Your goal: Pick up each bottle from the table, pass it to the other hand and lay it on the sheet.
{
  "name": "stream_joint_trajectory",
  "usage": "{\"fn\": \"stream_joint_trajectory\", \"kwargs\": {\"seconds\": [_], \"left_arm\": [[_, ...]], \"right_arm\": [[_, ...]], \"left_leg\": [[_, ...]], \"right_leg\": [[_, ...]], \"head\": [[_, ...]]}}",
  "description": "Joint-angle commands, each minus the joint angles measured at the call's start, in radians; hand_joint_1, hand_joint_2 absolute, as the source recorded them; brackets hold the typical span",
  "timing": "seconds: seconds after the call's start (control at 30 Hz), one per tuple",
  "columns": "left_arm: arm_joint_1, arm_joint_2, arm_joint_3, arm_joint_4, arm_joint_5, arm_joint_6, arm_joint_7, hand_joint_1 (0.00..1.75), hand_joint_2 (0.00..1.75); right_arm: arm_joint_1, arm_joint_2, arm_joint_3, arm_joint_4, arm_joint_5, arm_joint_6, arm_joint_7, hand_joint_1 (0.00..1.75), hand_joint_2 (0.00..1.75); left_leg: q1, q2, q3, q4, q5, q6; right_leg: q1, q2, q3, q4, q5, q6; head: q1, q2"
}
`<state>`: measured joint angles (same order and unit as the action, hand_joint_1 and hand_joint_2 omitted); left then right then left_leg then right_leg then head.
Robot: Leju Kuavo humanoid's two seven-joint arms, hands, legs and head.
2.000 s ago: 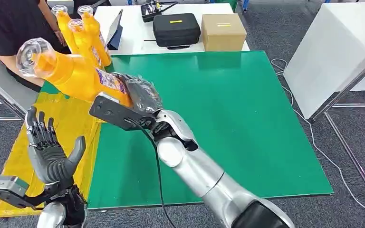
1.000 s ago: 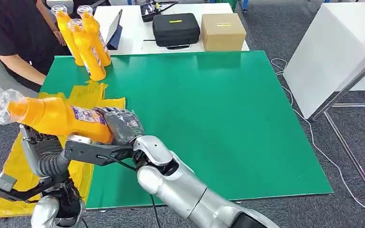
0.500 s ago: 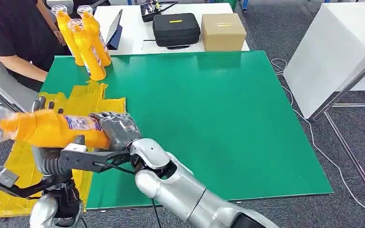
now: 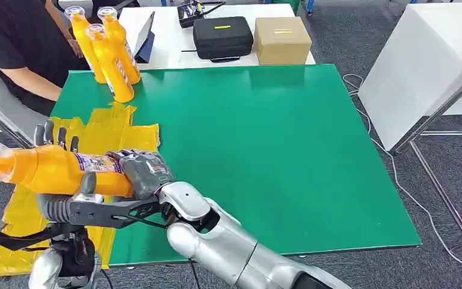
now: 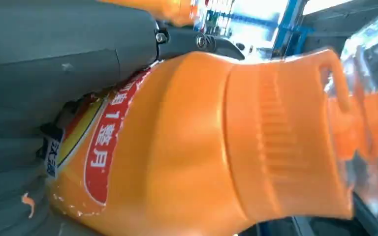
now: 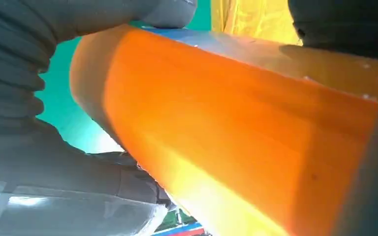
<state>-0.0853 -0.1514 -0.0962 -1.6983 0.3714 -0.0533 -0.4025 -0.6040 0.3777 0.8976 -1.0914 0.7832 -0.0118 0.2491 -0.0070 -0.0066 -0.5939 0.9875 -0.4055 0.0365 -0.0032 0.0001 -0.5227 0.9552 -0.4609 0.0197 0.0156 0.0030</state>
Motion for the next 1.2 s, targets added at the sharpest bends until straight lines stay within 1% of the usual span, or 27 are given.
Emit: {"fn": "stream_joint_trajectory", "kwargs": {"seconds": [0.03, 0.27, 0.3, 0.37, 0.43, 0.47, 0.63, 0.67, 0.7, 0.73, 0.83, 0.87, 0.97, 1.0, 1.2], "left_arm": [[-0.034, -0.021, 0.032, -0.057, 0.116, -0.107, 0.053, 1.75, 1.75], [-0.037, -0.031, 0.027, -0.067, 0.11, -0.114, 0.06, 1.75, 1.75], [-0.038, -0.035, 0.029, -0.069, 0.104, -0.116, 0.064, 1.75, 1.75], [-0.037, -0.037, 0.032, -0.069, 0.102, -0.119, 0.066, 1.75, 1.75], [-0.035, -0.037, 0.035, -0.065, 0.101, -0.123, 0.066, 1.75, 1.75], [-0.034, -0.037, 0.035, -0.065, 0.098, -0.128, 0.069, 1.75, 1.75], [-0.034, -0.04, 0.034, -0.065, 0.085, -0.138, 0.075, 1.75, 1.75], [-0.034, -0.04, 0.034, -0.065, 0.085, -0.138, 0.075, 1.75, 1.75], [-0.034, -0.04, 0.034, -0.065, 0.085, -0.138, 0.075, 1.75, 1.75], [-0.034, -0.04, 0.034, -0.065, 0.085, -0.138, 0.075, 1.75, 1.75], [-0.034, -0.04, 0.034, -0.067, 0.083, -0.138, 0.076, 1.75, 1.75], [-0.033, -0.041, 0.034, -0.068, 0.082, -0.138, 0.077, 1.75, 1.75], [-0.031, -0.042, 0.034, -0.07, 0.08, -0.139, 0.078, 1.75, 1.75], [-0.031, -0.042, 0.034, -0.07, 0.08, -0.139, 0.078, 1.75, 1.75], [-0.007, -0.051, 0.036, -0.093, 0.073, -0.139, 0.083, 1.75, 1.75]], "right_arm": [[-0.011, -0.029, 0.131, 0.057, -0.014, 0.034, -0.011, 1.75, 1.75], [-0.007, -0.029, 0.118, 0.058, -0.013, 0.033, -0.012, 1.75, 1.75], [-0.004, -0.029, 0.11, 0.057, -0.011, 0.036, -0.012, 1.75, 1.75], [-0.002, -0.029, 0.107, 0.056, -0.01, 0.039, -0.012, 1.75, 1.75], [-0.001, -0.029, 0.106, 0.054, -0.008, 0.041, -0.011, 1.75, 1.75], [0.001, -0.029, 0.102, 0.052, -0.007, 0.044, -0.011, 1.75, 1.75], [0.007, -0.032, 0.094, 0.048, -0.005, 0.049, -0.011, 1.75, 1.75], [0.007, -0.032, 0.094, 0.048, -0.005, 0.049, -0.011, 1.75, 1.75], [0.007, -0.032, 0.094, 0.048, -0.005, 0.049, -0.011, 1.75, 1.75], [0.007, -0.032, 0.094, 0.048, -0.005, 0.049, -0.011, 1.75, 1.75], [0.008, -0.033, 0.094, 0.046, -0.005, 0.049, -0.011, 1.75, 1.75], [0.009, -0.034, 0.094, 0.043, -0.004, 0.049, -0.011, 1.75, 1.75], [0.009, -0.039, 0.092, 0.041, -0.004, 0.05, -0.012, 1.75, 1.75], [0.009, -0.039, 0.092, 0.041, -0.004, 0.05, -0.012, 1.75, 1.75], [0.021, -0.052, 0.082, 0.024, -0.001, 0.043, -0.002, 1.75, 1.75]], "left_leg": [[0.001, -0.001, 0.004, 0.0, -0.002, -0.003], [0.002, -0.002, 0.003, 0.0, -0.001, -0.002], [0.001, -0.001, 0.001, 0.0, 0.0, -0.001], [0.002, -0.003, 0.003, 0.0, -0.001, -0.002], [0.001, -0.002, 0.002, -0.001, 0.0, -0.002], [0.002, -0.002, 0.003, 0.0, -0.001, -0.002], [0.001, -0.002, 0.002, -0.001, 0.0, -0.001], [0.001, -0.003, 0.003, -0.001, -0.001, -0.002], [0.001, -0.002, 0.002, -0.001, 0.0, -0.001], [0.001, -0.003, 0.003, -0.001, -0.001, -0.002], [0.001, -0.002, 0.001, -0.001, 0.0, -0.001], [0.002, -0.003, 0.003, 0.0, -0.001, -0.002], [0.001, -0.002, 0.001, -0.001, 0.0, -0.001], [0.002, -0.003, 0.003, -0.001, -0.001, -0.002], [0.001, -0.003, 0.002, -0.001, -0.001, -0.002]], "right_leg": [[0.001, -0.001, 0.005, -0.002, -0.001, 0.0], [0.001, -0.002, 0.005, -0.002, -0.001, 0.0], [0.001, -0.002, 0.002, -0.001, 0.0, 0.0], [0.001, -0.003, 0.005, -0.002, -0.002, 0.0], [0.001, -0.003, 0.003, -0.002, -0.001, 0.0], [0.001, -0.003, 0.005, -0.002, -0.001, 0.0], [0.001, -0.003, 0.002, -0.002, -0.001, 0.0], [0.001, -0.003, 0.004, -0.002, -0.001, 0.0], [0.001, -0.002, 0.002, -0.002, -0.001, 0.0], [0.001, -0.004, 0.005, -0.002, -0.002, 0.0], [0.001, -0.002, 0.002, -0.001, -0.001, 0.0], [0.001, -0.003, 0.005, -0.002, -0.001, 0.0], [0.001, -0.003, 0.002, -0.002, -0.001, 0.0], [0.001, -0.004, 0.005, -0.002, -0.001, 0.0], [0.001, -0.003, 0.003, -0.002, -0.001, 0.0]], "head": [[0.0, 0.0], [0.0, 0.0], [0.0, 0.0], [0.0, 0.0], [0.0, 0.0], [0.0, 0.0], [0.0, 0.0], [0.0, 0.0], [0.0, 0.0], [0.0, 0.0], [0.0, 0.0], [0.0, 0.0], [0.0, 0.0], [0.0, 0.0], [0.0, 0.0]]}}
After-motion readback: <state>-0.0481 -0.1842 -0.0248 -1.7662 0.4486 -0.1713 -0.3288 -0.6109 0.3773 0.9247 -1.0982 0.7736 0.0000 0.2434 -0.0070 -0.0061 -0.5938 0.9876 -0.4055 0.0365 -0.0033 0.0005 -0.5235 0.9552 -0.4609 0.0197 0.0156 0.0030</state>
